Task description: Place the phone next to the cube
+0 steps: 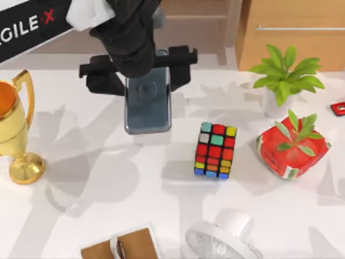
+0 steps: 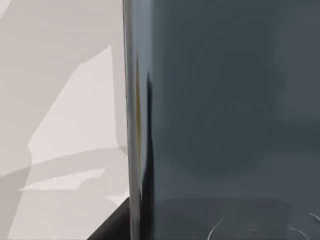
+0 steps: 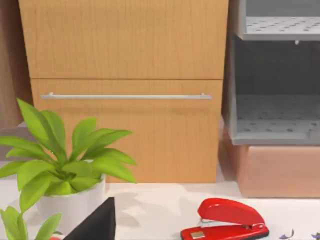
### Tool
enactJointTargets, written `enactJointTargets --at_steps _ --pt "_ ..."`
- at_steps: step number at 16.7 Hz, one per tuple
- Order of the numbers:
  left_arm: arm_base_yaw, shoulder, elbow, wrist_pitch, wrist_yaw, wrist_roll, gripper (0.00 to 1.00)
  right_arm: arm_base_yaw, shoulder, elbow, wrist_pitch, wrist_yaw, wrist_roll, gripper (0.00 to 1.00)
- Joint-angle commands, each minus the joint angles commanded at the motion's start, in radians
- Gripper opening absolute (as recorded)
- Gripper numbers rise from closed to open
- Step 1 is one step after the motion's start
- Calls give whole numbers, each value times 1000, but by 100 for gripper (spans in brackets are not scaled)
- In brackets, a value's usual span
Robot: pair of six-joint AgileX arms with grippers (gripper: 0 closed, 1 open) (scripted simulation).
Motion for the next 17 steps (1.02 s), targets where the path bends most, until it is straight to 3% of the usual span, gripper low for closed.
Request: enactJointTargets --at_steps 17 --pt "-1 172 -168 69 -6 4 0 0 0 0 0 0 0 100"
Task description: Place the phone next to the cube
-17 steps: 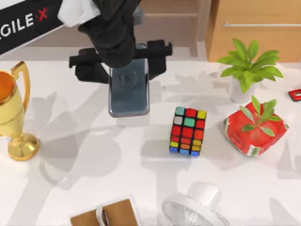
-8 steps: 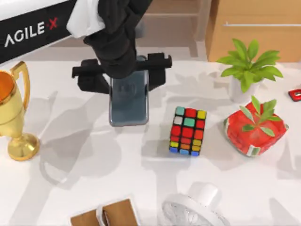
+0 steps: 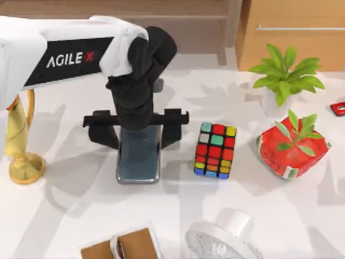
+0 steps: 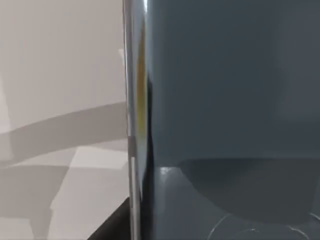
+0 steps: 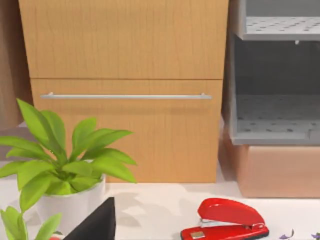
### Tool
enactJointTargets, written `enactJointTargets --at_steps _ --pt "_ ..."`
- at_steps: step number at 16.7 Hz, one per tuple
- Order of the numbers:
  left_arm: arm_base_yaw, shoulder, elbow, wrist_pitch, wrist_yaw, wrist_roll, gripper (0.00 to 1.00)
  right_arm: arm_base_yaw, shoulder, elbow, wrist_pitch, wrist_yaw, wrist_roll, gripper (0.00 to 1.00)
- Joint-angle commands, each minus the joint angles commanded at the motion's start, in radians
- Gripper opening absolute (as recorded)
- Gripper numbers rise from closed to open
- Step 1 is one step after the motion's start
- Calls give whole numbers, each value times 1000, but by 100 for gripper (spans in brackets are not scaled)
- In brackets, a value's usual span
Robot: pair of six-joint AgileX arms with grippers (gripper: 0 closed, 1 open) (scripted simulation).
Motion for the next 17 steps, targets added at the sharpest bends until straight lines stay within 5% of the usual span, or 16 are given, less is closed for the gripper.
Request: enactJointTargets --at_steps 7,17 --pt "0 23 -20 3 -1 0 0 0 0 0 0 0 0 100" --pt "0 23 -20 3 -1 0 75 0 0 0 0 0 0 100"
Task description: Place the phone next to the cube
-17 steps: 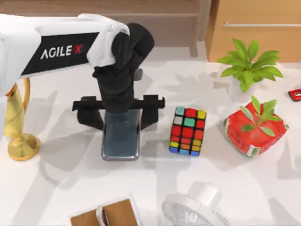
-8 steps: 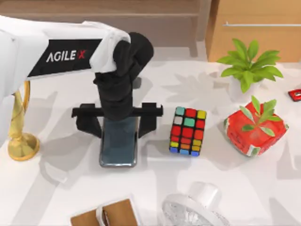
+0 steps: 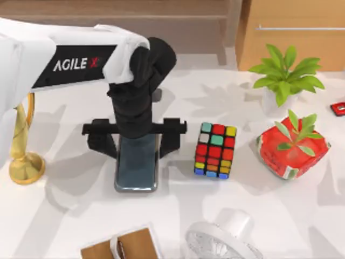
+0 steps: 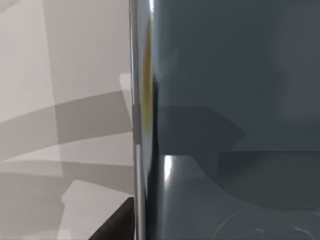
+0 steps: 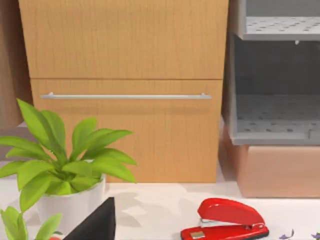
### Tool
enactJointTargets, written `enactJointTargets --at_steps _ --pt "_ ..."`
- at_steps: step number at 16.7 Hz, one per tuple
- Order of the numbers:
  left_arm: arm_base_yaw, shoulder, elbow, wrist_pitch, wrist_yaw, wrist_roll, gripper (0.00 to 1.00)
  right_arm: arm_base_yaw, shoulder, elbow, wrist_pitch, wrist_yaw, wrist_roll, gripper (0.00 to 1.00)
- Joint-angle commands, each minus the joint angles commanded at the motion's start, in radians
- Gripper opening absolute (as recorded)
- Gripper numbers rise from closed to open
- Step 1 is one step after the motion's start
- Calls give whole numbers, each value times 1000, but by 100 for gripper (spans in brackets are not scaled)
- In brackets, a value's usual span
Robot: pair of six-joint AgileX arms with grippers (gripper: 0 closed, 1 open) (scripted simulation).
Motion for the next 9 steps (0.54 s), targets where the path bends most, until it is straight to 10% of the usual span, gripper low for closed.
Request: enactJointTargets --at_steps 3,9 --pt "0 0 0 0 0 0 98 0 0 0 0 0 0 100" --pt "0 0 0 0 0 0 100 0 0 0 0 0 0 100"
